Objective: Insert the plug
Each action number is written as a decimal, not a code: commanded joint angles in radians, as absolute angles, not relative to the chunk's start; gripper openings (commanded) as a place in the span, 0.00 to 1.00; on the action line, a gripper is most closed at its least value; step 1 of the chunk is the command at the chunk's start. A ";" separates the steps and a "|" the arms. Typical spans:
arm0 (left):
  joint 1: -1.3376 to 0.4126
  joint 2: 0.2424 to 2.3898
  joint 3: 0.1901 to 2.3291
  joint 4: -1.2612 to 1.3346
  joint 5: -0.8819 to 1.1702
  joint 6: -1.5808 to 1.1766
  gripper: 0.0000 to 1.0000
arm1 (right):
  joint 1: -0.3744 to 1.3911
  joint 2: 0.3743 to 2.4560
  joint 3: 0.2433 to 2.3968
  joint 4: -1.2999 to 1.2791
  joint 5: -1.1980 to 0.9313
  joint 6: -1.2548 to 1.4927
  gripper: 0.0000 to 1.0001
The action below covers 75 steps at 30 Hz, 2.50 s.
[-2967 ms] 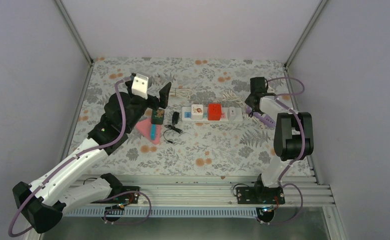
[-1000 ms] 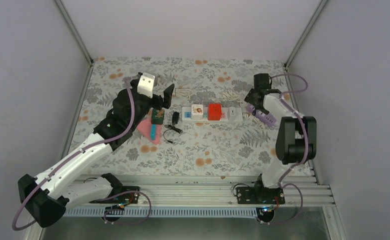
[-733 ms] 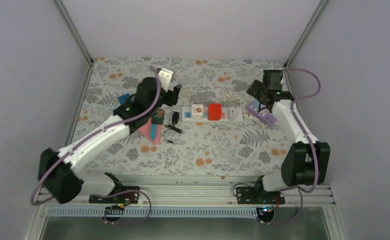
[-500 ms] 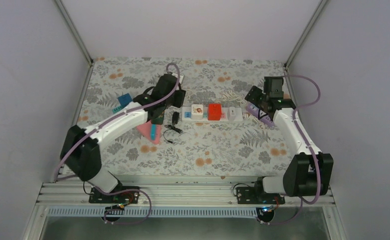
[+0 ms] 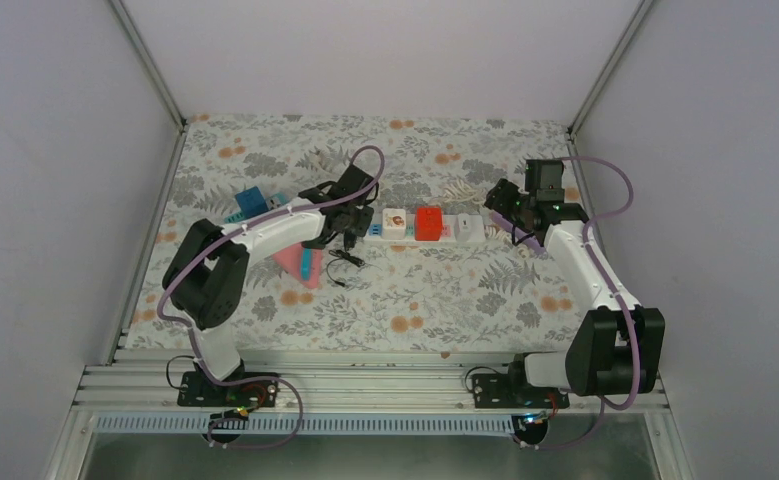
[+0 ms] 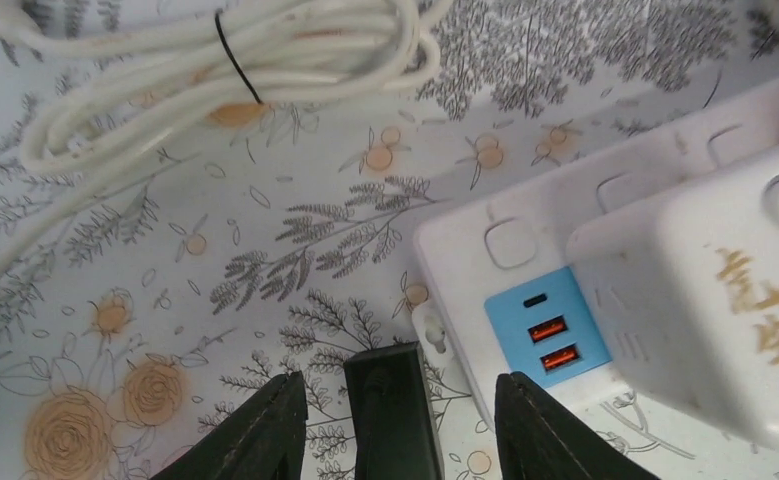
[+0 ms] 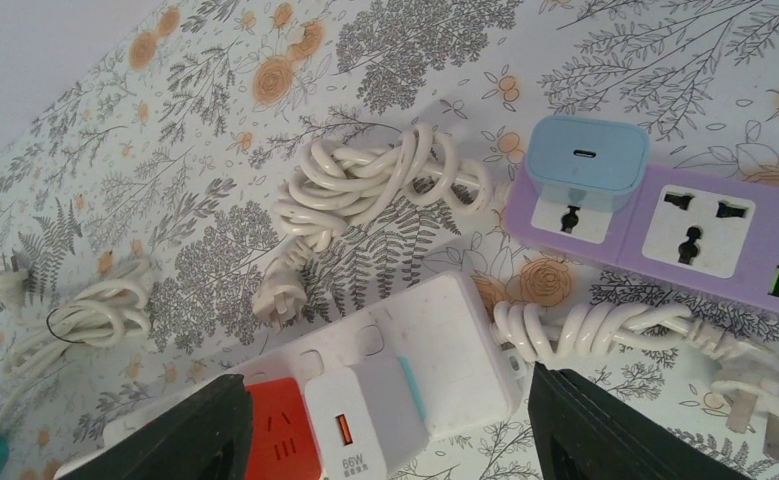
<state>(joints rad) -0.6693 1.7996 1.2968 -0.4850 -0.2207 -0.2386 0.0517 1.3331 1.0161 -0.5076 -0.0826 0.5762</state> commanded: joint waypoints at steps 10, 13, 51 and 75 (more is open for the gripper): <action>-0.664 1.863 1.250 -0.504 -0.209 -0.277 0.50 | 0.058 1.313 1.005 -0.490 -0.116 0.583 0.70; -0.661 1.876 1.225 -0.490 -0.192 -0.297 0.46 | 0.058 1.307 1.003 -0.491 -0.119 0.587 0.70; -0.668 1.339 0.870 0.318 0.430 0.233 0.20 | 0.324 1.260 1.135 -0.353 -0.839 0.350 1.00; -0.611 1.359 0.928 0.180 0.798 0.299 0.20 | 0.400 1.362 1.233 -0.590 -0.972 -0.458 0.64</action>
